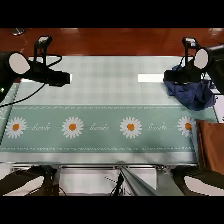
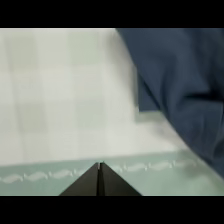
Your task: Fold the shirts.
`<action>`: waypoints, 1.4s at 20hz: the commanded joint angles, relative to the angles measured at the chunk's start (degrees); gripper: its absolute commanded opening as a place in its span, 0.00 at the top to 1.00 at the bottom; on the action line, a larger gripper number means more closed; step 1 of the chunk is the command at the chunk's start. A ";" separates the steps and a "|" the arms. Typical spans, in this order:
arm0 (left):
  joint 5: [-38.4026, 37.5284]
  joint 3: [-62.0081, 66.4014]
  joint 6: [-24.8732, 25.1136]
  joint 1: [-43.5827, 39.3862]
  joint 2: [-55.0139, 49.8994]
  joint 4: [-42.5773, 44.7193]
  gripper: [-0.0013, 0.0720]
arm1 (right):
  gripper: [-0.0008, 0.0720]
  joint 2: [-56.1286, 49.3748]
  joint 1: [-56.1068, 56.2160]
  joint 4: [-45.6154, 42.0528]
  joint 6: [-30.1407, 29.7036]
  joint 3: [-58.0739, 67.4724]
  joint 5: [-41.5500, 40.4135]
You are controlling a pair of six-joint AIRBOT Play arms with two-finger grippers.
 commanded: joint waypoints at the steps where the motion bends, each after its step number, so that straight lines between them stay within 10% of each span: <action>1: 7.50 -0.02 0.04 0.07 -0.09 0.02 0.95 | 0.95 -0.13 0.04 -7.19 -2.19 -0.02 -13.31; 2: 10.12 -0.02 0.00 0.07 -0.42 0.02 0.88 | 0.87 -0.81 -0.39 -12.35 -1.38 -0.02 -15.17; 4: 13.55 -0.02 -1.70 -0.39 -1.86 0.13 0.03 | 0.15 -4.87 -3.80 -17.55 1.73 -0.02 -16.74; 10: 14.03 -0.02 0.28 -0.24 -5.09 0.68 0.03 | 0.15 -12.31 -18.99 -15.21 10.99 0.04 -21.49; 21: 11.32 -0.13 -0.63 -0.31 -9.05 -0.46 0.03 | 0.15 -23.12 -30.95 4.72 -0.52 1.75 -20.28; 23: 11.17 -0.13 -3.58 -0.31 -9.18 -3.72 0.03 | 0.42 -23.32 -30.88 10.97 -6.88 1.90 -20.15; 25: 8.81 -0.09 -2.29 -0.31 -9.03 -5.38 0.03 | 0.96 -23.28 -30.88 16.50 -10.54 4.37 -16.87; 28: 0.66 0.07 -0.85 1.84 -8.31 -5.05 0.03 | 0.95 -21.84 -30.88 24.83 -16.09 13.75 -10.67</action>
